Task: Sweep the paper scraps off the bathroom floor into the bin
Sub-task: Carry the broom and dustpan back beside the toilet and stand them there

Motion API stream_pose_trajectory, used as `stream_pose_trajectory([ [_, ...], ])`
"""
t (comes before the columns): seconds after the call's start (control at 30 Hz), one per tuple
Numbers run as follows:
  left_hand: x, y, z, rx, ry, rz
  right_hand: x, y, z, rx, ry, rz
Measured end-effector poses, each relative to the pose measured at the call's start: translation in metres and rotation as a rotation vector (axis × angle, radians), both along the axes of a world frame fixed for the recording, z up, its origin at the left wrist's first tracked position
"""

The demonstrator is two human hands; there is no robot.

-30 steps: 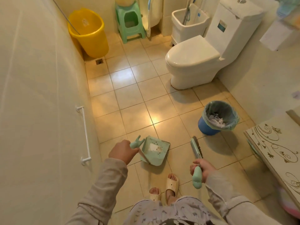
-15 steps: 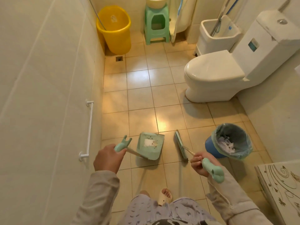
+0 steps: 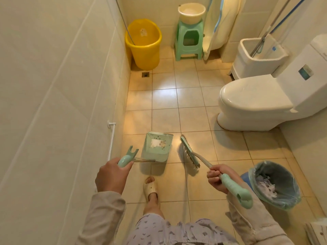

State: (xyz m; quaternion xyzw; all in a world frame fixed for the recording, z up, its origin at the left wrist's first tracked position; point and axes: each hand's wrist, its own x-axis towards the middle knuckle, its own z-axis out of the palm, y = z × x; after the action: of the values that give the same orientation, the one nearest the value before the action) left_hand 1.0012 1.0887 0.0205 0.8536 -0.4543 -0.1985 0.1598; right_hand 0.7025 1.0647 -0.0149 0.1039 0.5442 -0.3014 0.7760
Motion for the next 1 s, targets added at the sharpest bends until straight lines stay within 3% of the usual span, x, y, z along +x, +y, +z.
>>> stream_pose_trajectory([
  [0.53, 0.103, -0.245, 0.012, 0.022, 0.02, -0.208, 0.085, -0.11, 0.007, 0.068, 0.076, -0.19],
  [1.0, 0.091, -0.433, -0.011, 0.047, 0.051, -0.225, 0.074, -0.37, -0.001, -0.06, 0.004, -0.15],
])
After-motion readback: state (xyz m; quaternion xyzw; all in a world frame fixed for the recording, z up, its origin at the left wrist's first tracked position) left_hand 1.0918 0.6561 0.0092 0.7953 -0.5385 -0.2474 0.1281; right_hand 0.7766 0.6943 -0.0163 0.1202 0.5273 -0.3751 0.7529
